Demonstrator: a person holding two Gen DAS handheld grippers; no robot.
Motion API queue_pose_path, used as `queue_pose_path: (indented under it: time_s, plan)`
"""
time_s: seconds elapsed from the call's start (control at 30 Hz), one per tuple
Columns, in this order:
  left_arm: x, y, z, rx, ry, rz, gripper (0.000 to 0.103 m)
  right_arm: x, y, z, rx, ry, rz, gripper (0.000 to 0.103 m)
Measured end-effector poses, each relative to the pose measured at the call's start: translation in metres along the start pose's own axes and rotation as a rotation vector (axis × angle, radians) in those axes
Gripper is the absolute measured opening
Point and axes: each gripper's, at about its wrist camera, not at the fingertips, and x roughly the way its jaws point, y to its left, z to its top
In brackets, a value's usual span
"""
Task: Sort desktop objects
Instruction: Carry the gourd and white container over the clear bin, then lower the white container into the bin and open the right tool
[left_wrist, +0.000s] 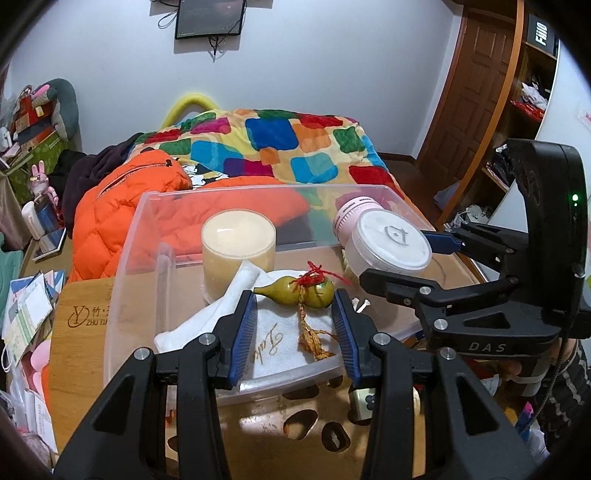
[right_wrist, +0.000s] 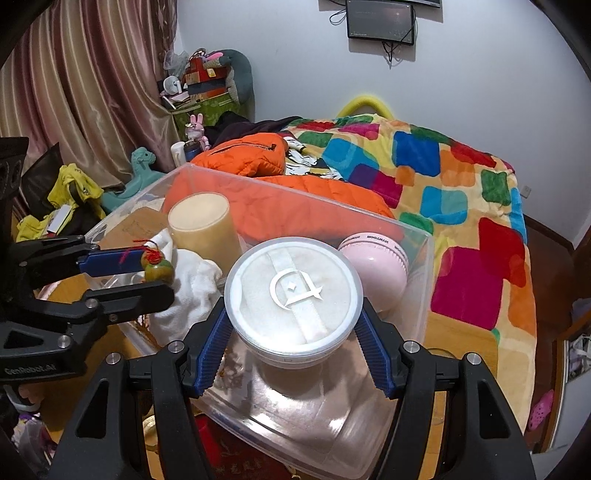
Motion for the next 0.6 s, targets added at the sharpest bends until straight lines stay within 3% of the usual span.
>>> queue_pose_path:
  time_s: [0.6]
  plan:
    - [-0.0009,0.0030,-0.0018,0.004,-0.006,-0.010,0.048,0.0020,0.0049,0.0031,0.032,0.052,-0.017,0.062]
